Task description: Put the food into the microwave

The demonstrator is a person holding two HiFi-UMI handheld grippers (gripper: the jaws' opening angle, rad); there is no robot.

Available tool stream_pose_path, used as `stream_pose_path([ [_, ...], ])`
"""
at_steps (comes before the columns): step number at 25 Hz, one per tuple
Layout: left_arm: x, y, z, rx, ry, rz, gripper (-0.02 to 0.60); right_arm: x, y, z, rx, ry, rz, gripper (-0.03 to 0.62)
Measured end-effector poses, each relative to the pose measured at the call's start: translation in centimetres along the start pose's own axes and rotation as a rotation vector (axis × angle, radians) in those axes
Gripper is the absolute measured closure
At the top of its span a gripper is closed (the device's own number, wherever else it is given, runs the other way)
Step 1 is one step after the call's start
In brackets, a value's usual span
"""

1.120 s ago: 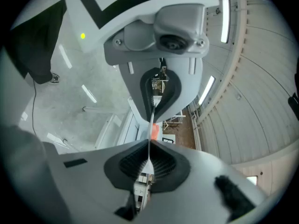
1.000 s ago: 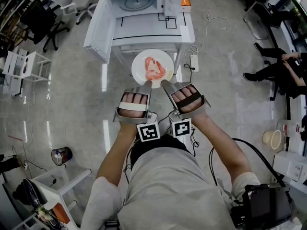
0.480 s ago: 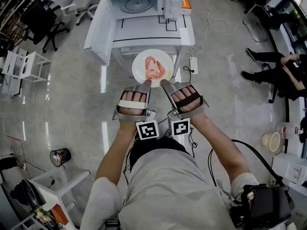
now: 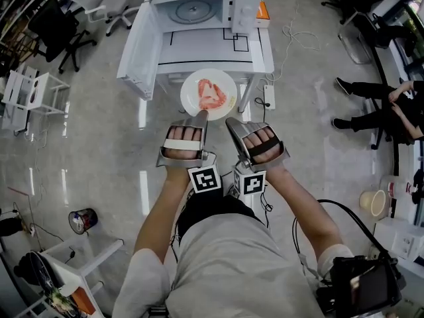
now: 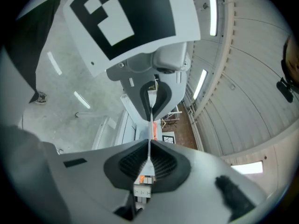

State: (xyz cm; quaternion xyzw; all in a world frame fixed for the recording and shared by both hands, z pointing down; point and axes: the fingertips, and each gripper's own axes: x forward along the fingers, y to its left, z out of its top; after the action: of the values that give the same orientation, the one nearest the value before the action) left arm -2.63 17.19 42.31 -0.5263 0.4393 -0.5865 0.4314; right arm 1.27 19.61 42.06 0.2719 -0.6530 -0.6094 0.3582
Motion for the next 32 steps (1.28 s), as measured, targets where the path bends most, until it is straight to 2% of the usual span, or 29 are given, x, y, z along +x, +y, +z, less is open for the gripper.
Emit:
stream_pose_path([
  [3,2.2,-0.1,-1.2,0.007,-0.017,-0.007,0.563,2.6,0.4,-0.4,0.089,0.026,0.028,0.576],
  [8,6.5,0.1,-2.9,-0.012,-0.055,-0.025,0.561,7.1,0.2,-1.1,0.429,0.023,0.109,0.583],
  [12,9.6,0.8,-4.1,-0.011,-0.094,-0.021,0.561,10.1,-0.2,-1.6,0.523,0.05,0.117,0.583],
  [19,13.6,1.3,-5.3,0.001,-0.143,-0.028,0.561,13.3,-0.7,-4.5,0.945,0.108,0.127,0.583],
  [21,14.6,1.6,-5.4,-0.007,-0.144,-0.028,0.561,14.2,-0.6,-5.8,1.034,0.126,0.122,0.583],
  [24,16.1,1.6,-5.3,-0.009,-0.148,-0.031,0.561,15.3,-0.3,-7.4,1.095,0.15,0.118,0.583],
  [32,22.1,1.0,-5.7,0.002,-0.105,-0.037,0.561,20.7,1.0,-11.0,1.118,0.143,0.136,0.583],
])
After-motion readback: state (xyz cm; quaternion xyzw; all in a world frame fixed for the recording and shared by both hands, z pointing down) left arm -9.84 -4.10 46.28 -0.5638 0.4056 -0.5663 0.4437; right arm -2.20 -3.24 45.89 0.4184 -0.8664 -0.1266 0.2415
